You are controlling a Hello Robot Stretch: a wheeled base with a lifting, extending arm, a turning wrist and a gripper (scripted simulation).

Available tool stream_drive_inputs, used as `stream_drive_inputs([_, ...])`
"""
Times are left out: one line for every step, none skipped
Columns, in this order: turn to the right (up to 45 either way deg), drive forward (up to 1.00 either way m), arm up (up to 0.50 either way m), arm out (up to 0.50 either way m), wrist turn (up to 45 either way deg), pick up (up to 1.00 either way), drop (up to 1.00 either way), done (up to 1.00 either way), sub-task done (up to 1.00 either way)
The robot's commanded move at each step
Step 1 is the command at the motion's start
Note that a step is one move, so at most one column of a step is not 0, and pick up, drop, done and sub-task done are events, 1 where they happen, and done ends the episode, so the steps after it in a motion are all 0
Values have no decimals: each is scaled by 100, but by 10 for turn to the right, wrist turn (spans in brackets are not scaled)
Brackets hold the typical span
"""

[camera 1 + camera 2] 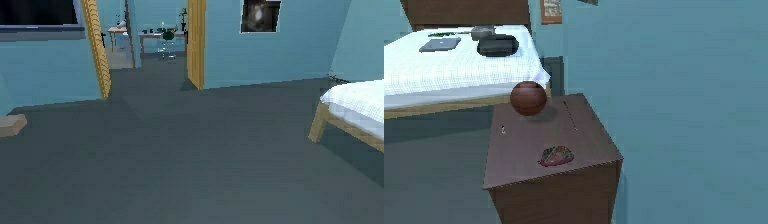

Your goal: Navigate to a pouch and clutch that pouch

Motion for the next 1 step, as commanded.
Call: stream_drive_inputs([0,0,28,0,0,0,0,0,0])
